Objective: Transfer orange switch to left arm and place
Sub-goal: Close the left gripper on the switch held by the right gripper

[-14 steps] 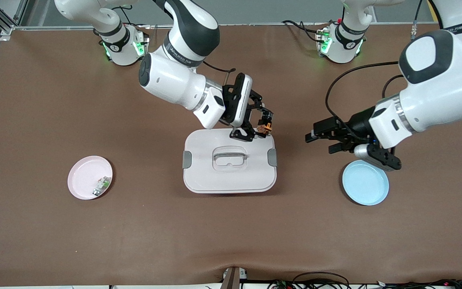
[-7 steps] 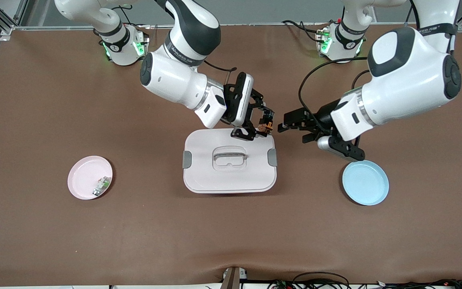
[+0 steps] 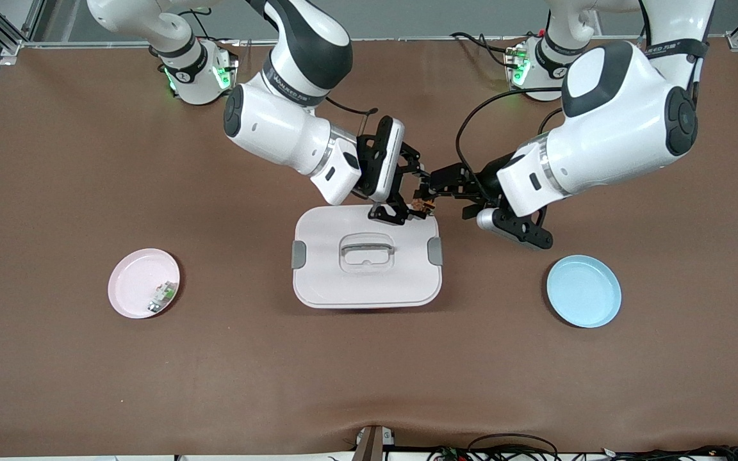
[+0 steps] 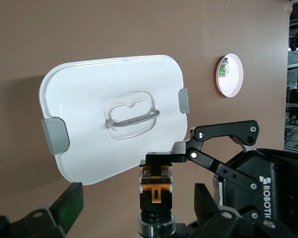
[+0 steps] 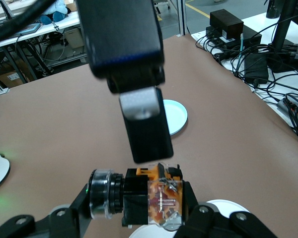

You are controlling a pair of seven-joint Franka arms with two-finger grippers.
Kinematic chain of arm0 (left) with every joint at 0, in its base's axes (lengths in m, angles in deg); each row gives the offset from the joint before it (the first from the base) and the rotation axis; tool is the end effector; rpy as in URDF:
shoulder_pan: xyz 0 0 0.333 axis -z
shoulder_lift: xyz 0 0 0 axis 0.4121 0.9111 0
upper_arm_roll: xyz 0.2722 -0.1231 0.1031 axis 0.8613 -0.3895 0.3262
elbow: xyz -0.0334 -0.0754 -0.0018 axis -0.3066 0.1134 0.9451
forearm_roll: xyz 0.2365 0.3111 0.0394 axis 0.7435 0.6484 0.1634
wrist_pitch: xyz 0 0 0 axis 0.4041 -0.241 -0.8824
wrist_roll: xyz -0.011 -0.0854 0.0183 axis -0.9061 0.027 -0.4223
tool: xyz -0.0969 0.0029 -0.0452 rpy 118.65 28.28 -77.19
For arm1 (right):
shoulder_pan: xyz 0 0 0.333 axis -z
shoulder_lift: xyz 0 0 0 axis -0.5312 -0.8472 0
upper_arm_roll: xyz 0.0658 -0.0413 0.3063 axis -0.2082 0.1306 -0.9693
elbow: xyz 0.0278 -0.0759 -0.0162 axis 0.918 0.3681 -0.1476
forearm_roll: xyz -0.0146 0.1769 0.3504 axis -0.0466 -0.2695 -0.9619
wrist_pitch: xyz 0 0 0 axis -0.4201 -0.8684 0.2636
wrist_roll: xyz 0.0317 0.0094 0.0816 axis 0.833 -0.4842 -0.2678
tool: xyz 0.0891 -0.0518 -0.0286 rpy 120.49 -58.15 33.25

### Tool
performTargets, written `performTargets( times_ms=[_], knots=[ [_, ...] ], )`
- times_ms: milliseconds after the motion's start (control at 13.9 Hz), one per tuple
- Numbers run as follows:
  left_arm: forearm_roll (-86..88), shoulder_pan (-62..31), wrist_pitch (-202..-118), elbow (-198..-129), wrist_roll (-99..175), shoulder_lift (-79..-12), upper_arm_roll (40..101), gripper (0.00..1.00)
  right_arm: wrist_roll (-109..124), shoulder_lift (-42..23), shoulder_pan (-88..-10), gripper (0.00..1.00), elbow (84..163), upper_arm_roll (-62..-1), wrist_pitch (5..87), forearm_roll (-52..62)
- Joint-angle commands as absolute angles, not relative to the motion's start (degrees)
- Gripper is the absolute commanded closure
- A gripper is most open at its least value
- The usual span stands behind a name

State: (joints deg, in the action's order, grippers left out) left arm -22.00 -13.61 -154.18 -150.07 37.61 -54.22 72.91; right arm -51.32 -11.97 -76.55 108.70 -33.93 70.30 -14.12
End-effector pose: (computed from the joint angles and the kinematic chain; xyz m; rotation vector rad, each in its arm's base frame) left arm 0.5889 -0.3087 0.5311 2.5086 -0.1970 -0.0579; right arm 0.5431 0.4915 0.4786 -1.9175 -1.3649 -0.7809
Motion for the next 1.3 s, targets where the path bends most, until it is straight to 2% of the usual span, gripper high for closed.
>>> performTargets(
  times_ms=[0,216,433,865,1009,1226],
  knots=[
    [-22.0,-12.5,-154.9,-150.0,35.9,-53.6,73.0,0.07,-50.7,-12.7,-77.1,0.89,107.4,-33.3,70.2,-15.2],
    [-21.9,-12.2,-154.9,-150.0,34.5,-53.6,73.0,0.08,-50.7,-12.6,-77.0,0.89,107.4,-33.2,70.2,-15.2],
    [-21.9,-11.6,-154.9,-150.0,34.5,-53.6,73.0,0.12,-50.7,-12.6,-77.1,0.89,107.4,-33.2,70.2,-15.2],
    [-20.6,-11.2,-155.0,-150.0,34.3,-52.8,73.0,0.38,-50.7,-12.5,-77.1,0.89,107.4,-33.1,70.2,-15.2],
    [-20.6,-11.0,-155.0,-149.8,33.8,-52.4,73.0,0.39,-50.7,-12.5,-77.1,0.89,107.4,-33.1,70.1,-15.2],
    [-20.6,-10.4,-155.0,-149.6,33.0,-52.4,73.0,0.48,-50.7,-12.4,-77.1,0.89,107.4,-33.1,70.1,-15.2]
  ],
)
